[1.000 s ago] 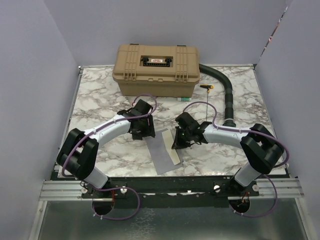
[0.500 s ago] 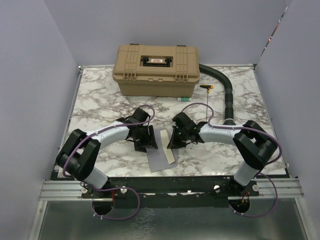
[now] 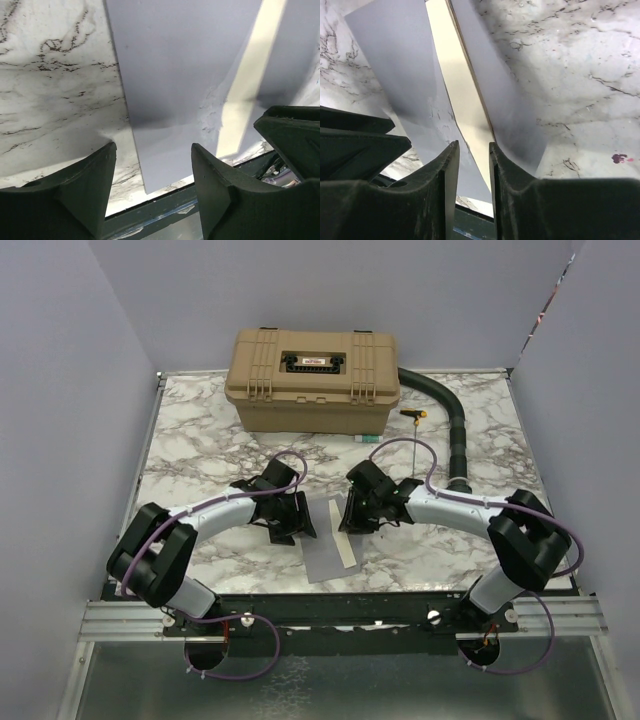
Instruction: Place the letter into the envelope and seal it
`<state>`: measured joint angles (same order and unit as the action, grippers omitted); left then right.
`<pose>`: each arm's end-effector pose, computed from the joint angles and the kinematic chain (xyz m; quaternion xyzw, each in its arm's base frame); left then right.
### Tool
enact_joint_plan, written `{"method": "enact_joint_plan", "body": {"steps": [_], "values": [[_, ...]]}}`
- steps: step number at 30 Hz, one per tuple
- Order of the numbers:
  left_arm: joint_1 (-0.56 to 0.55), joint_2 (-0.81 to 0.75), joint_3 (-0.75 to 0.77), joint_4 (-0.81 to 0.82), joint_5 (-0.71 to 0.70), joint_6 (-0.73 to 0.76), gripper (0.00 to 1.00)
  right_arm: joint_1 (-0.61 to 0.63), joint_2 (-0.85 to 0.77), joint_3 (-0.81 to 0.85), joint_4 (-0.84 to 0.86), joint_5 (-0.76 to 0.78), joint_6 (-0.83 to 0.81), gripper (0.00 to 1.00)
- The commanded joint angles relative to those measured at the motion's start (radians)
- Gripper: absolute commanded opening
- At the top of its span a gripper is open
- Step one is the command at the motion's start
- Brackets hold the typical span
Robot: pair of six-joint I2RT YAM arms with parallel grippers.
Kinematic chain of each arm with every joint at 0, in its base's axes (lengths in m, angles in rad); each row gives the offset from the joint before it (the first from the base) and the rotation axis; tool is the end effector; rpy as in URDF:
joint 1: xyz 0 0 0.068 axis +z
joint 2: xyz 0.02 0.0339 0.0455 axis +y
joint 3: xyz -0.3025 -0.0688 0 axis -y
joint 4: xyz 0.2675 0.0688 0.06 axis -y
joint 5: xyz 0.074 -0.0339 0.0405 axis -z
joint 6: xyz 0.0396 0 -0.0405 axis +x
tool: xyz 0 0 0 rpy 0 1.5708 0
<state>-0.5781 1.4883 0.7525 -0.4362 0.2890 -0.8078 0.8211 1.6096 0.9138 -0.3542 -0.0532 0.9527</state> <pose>0.2259 -0.1609 0.1767 -0.0828 0.9668 -0.2338 0.0606 0.2247 0.2444 0.1919 0.0567 0.9643 0.2157 0.1427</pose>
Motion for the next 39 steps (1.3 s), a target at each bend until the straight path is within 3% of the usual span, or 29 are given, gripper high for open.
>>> {"method": "enact_joint_plan", "body": {"steps": [1,10,14,16,22,32,39], "values": [[0.005,-0.005,-0.037,-0.032,-0.088,0.006,0.64,0.007,-0.018,0.017,-0.08,0.069,0.006,0.3],[0.005,0.01,-0.049,-0.026,-0.033,0.007,0.57,0.007,0.024,-0.014,-0.036,0.017,0.018,0.24],[0.004,0.02,-0.056,-0.012,-0.009,0.006,0.35,0.007,0.057,-0.012,-0.034,0.013,0.031,0.25],[0.005,0.028,-0.059,-0.007,-0.002,0.004,0.31,0.007,0.072,-0.009,-0.033,0.011,0.033,0.25],[0.006,0.036,-0.063,0.008,0.013,-0.005,0.3,0.009,0.084,-0.02,0.029,-0.052,0.035,0.32],[0.006,0.037,-0.059,0.066,0.058,-0.038,0.26,0.018,0.098,-0.044,0.159,-0.161,0.063,0.26],[0.016,0.026,-0.051,0.035,0.03,0.014,0.26,0.019,0.024,-0.056,0.116,-0.077,0.068,0.34]]}}
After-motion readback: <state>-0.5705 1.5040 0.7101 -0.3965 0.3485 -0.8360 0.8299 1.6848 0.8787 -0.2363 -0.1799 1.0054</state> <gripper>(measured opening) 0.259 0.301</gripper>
